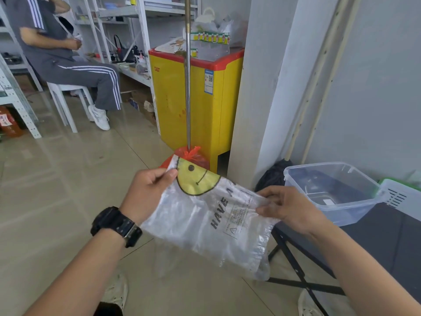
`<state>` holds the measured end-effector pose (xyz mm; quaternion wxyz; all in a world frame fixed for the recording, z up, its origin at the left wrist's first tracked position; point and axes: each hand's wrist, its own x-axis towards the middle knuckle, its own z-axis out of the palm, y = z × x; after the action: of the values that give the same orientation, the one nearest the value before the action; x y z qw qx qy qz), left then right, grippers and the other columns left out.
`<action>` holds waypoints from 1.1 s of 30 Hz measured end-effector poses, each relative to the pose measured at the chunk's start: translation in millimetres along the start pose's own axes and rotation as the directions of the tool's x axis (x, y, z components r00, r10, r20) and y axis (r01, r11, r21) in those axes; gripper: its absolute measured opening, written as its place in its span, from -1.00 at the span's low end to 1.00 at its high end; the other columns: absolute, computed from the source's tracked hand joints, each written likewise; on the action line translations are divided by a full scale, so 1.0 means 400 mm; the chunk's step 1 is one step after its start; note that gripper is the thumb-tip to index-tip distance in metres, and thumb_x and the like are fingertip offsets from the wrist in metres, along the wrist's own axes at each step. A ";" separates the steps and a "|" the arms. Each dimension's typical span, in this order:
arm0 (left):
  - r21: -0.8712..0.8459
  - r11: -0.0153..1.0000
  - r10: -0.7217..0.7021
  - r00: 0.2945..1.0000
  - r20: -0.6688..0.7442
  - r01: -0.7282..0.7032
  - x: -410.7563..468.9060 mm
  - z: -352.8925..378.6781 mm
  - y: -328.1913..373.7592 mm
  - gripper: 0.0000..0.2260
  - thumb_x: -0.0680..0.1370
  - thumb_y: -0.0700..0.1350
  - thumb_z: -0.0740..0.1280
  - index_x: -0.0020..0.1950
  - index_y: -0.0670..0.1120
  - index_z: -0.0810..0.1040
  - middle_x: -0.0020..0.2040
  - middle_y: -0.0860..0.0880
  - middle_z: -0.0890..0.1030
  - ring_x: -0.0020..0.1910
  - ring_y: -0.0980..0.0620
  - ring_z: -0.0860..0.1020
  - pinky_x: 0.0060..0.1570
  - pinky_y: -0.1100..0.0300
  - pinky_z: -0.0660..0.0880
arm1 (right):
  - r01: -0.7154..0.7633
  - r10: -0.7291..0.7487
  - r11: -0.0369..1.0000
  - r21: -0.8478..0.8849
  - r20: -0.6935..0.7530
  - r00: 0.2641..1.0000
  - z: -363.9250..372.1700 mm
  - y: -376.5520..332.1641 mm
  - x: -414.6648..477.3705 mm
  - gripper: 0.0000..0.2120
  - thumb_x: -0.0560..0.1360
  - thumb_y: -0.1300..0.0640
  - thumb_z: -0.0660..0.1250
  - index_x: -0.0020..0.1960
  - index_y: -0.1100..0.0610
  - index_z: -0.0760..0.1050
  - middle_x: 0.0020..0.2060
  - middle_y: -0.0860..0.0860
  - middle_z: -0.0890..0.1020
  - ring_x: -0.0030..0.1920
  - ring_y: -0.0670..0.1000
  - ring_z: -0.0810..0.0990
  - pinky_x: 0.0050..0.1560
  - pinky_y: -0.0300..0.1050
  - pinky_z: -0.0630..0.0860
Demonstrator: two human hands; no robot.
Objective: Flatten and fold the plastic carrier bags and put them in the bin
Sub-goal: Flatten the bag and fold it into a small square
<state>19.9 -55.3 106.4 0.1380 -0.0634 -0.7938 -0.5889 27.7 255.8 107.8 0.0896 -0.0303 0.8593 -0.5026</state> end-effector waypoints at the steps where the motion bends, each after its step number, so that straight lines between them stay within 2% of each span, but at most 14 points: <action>1: 0.009 1.000 -0.004 1.000 0.005 0.004 0.004 -0.007 -0.007 -0.53 0.59 0.00 0.32 -0.24 -0.42 0.42 -0.29 -0.06 0.30 -0.29 -0.03 0.23 -0.23 0.13 0.19 | 0.010 -0.010 1.000 0.016 0.016 1.000 -0.006 -0.002 -0.004 -0.79 0.42 0.34 0.50 0.03 0.17 0.64 -0.15 0.09 0.75 -0.17 0.02 0.73 -0.07 -0.18 0.62; 7: 0.039 0.999 0.003 0.999 -0.033 -0.001 0.003 -0.005 -0.003 -0.66 0.63 -0.11 0.25 -0.30 -0.25 0.44 -0.33 -0.06 0.32 -0.35 0.12 0.26 -0.38 0.35 0.23 | -0.003 0.015 0.943 0.334 -0.032 0.999 -0.009 -0.005 -0.002 -0.81 0.46 0.42 0.42 0.06 0.32 0.61 -0.25 0.14 0.71 -0.38 -0.08 0.64 -0.37 -0.30 0.51; 11: 0.037 0.999 0.018 0.998 -0.060 -0.016 0.010 -0.012 -0.014 -0.67 0.64 -0.10 0.21 -0.28 -0.22 0.40 -0.31 -0.06 0.31 -0.32 0.08 0.27 -0.31 0.25 0.24 | 0.010 0.029 0.893 0.450 -0.079 0.996 -0.010 -0.014 -0.003 -0.73 0.42 0.46 0.43 0.11 0.37 0.59 -0.18 0.20 0.69 -0.38 -0.04 0.63 -0.45 -0.32 0.47; 13: 0.021 0.999 0.029 0.999 -0.027 -0.028 0.009 -0.012 -0.010 -0.68 0.65 -0.10 0.19 -0.24 -0.23 0.43 -0.30 -0.06 0.33 -0.29 0.04 0.29 -0.29 0.21 0.25 | 0.006 0.021 0.925 0.379 -0.068 0.997 -0.005 -0.013 -0.004 -0.70 0.39 0.43 0.48 0.11 0.30 0.60 -0.13 0.16 0.71 -0.31 -0.06 0.66 -0.38 -0.35 0.50; 15: 0.016 0.997 0.071 0.996 0.054 -0.072 0.006 -0.006 -0.007 -0.73 0.66 -0.10 0.17 -0.15 -0.20 0.51 -0.27 0.03 0.43 -0.28 0.09 0.38 -0.25 0.24 0.33 | 0.045 -0.032 0.984 0.170 -0.075 0.997 0.003 -0.015 -0.005 -0.63 0.35 0.22 0.58 0.13 0.12 0.62 0.00 0.00 0.72 -0.08 -0.11 0.69 -0.14 -0.38 0.52; 17: 0.034 0.992 0.111 0.974 0.198 -0.120 -0.005 0.014 -0.003 -0.75 0.65 -0.01 0.19 -0.08 -0.11 0.55 -0.19 0.09 0.51 -0.22 0.13 0.45 -0.17 0.11 0.44 | 0.144 -0.143 0.989 0.018 -0.049 0.989 0.029 -0.030 -0.014 -0.54 0.31 0.01 0.59 0.18 -0.03 0.59 0.07 -0.14 0.69 0.12 -0.18 0.63 0.12 -0.28 0.50; 19: 0.180 0.961 0.138 0.930 0.341 -0.209 -0.023 0.046 0.001 -0.71 0.59 0.16 0.16 -0.12 -0.01 0.50 -0.26 0.06 0.48 -0.27 0.06 0.44 -0.20 -0.06 0.46 | 0.222 -0.223 0.975 0.026 0.031 0.974 0.071 -0.049 -0.025 -0.56 0.36 0.04 0.58 0.21 -0.06 0.58 0.07 -0.15 0.69 0.12 -0.17 0.63 0.18 -0.22 0.50; 21: 0.303 0.909 0.144 0.899 0.414 -0.286 -0.040 0.076 0.003 -0.69 0.55 0.24 0.15 -0.18 0.05 0.44 -0.34 0.06 0.41 -0.35 0.01 0.40 -0.28 -0.08 0.43 | 0.271 -0.282 0.956 0.115 0.090 0.955 0.115 -0.056 -0.026 -0.76 0.44 0.21 0.52 0.10 0.08 0.63 -0.04 -0.07 0.73 -0.03 -0.10 0.68 0.04 -0.16 0.56; 23: 0.246 0.936 0.154 0.919 0.362 -0.253 -0.042 0.088 0.013 -0.75 0.54 0.25 0.24 -0.13 0.09 0.49 -0.30 0.10 0.52 -0.31 0.07 0.49 -0.27 0.00 0.43 | 0.277 -0.283 0.942 0.188 0.002 0.959 0.135 -0.056 -0.020 -0.98 0.49 0.30 0.46 -0.10 0.23 0.63 -0.24 0.05 0.70 -0.23 -0.03 0.61 -0.16 -0.08 0.51; 24: 0.176 0.966 0.133 0.946 0.294 -0.191 -0.037 0.086 0.012 -0.78 0.53 0.22 0.29 -0.07 0.10 0.53 -0.22 0.14 0.59 -0.23 0.14 0.56 -0.23 0.09 0.46 | 0.268 -0.254 0.935 0.233 -0.089 0.963 0.135 -0.050 -0.014 -0.95 0.49 0.31 0.45 -0.14 0.28 0.61 -0.27 0.15 0.67 -0.26 0.01 0.57 -0.16 -0.04 0.47; 27: -0.166 0.982 -0.074 0.990 0.122 0.094 -0.021 0.072 0.004 -0.62 0.41 0.24 0.43 0.09 0.04 0.57 -0.01 0.10 0.69 -0.06 0.13 0.65 -0.10 0.22 0.50 | 0.227 -0.098 0.862 0.454 -0.289 0.952 0.124 -0.035 -0.006 -0.95 0.51 0.28 0.43 -0.09 0.28 0.61 -0.15 0.28 0.68 -0.17 0.07 0.59 -0.02 0.00 0.49; 29: -0.323 0.920 -0.175 0.970 0.166 0.222 -0.023 0.084 -0.006 -0.53 0.41 0.18 0.46 0.20 -0.04 0.54 0.09 -0.04 0.69 0.01 0.01 0.68 -0.06 0.15 0.59 | 0.176 -0.038 0.813 0.555 -0.252 0.967 0.124 -0.027 -0.006 -0.99 0.52 0.25 0.43 -0.07 0.18 0.61 -0.12 0.17 0.70 -0.11 0.08 0.63 0.10 0.02 0.51; 31: -0.243 0.957 -0.120 0.979 0.165 0.158 -0.031 0.107 -0.007 -0.59 0.51 0.09 0.40 0.27 -0.09 0.52 0.14 -0.08 0.67 0.11 -0.03 0.65 0.10 0.07 0.59 | 0.118 -0.022 0.810 0.575 -0.171 0.985 0.132 -0.022 -0.004 -0.87 0.46 0.21 0.48 0.00 0.14 0.61 -0.03 0.16 0.72 0.01 0.17 0.67 0.24 0.15 0.53; 33: -0.071 0.997 -0.007 0.988 0.152 0.018 -0.037 0.124 -0.007 -0.57 0.57 0.09 0.30 0.36 -0.10 0.46 0.26 -0.10 0.60 0.26 -0.02 0.55 0.28 0.01 0.47 | 0.144 -0.050 0.888 0.438 -0.219 0.974 0.128 -0.029 -0.004 -0.68 0.40 0.15 0.54 0.12 0.10 0.56 0.02 0.11 0.70 0.10 0.17 0.65 0.24 0.16 0.55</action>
<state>26.2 -7.8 86.1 0.0712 -0.1081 -0.7806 -0.6115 38.1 206.3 93.6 -0.0186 -0.0010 0.7214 -0.6923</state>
